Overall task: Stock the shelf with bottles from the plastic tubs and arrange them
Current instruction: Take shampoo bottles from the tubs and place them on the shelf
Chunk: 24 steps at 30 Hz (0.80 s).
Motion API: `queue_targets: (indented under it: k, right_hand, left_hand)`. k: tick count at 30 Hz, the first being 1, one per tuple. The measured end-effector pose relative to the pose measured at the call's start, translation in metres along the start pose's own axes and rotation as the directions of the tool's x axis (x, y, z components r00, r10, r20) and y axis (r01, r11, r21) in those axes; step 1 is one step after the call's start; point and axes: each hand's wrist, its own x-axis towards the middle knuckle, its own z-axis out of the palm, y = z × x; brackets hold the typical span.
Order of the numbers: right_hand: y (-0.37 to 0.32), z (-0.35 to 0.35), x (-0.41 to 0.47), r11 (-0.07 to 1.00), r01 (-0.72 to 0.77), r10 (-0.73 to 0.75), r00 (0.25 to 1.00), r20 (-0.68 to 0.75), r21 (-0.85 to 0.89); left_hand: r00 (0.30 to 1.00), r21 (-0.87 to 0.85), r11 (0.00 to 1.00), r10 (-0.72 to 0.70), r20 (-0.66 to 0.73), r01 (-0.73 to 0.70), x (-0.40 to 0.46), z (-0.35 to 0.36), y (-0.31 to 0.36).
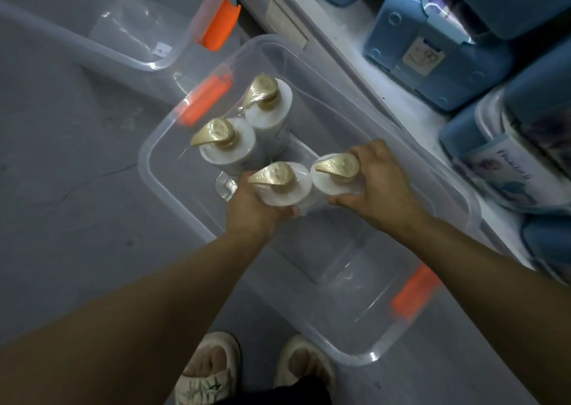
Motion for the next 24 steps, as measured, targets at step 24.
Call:
queue_targets:
  k: [24]
  right_hand:
    - [-0.026, -0.047, -0.011, 0.781, -0.332, 0.311, 0.941, 0.132, 0.529]
  left_hand:
    - [0.992, -0.227, 0.973, 0.068, 0.105, -0.042, -0.006, -0.039, 0.057]
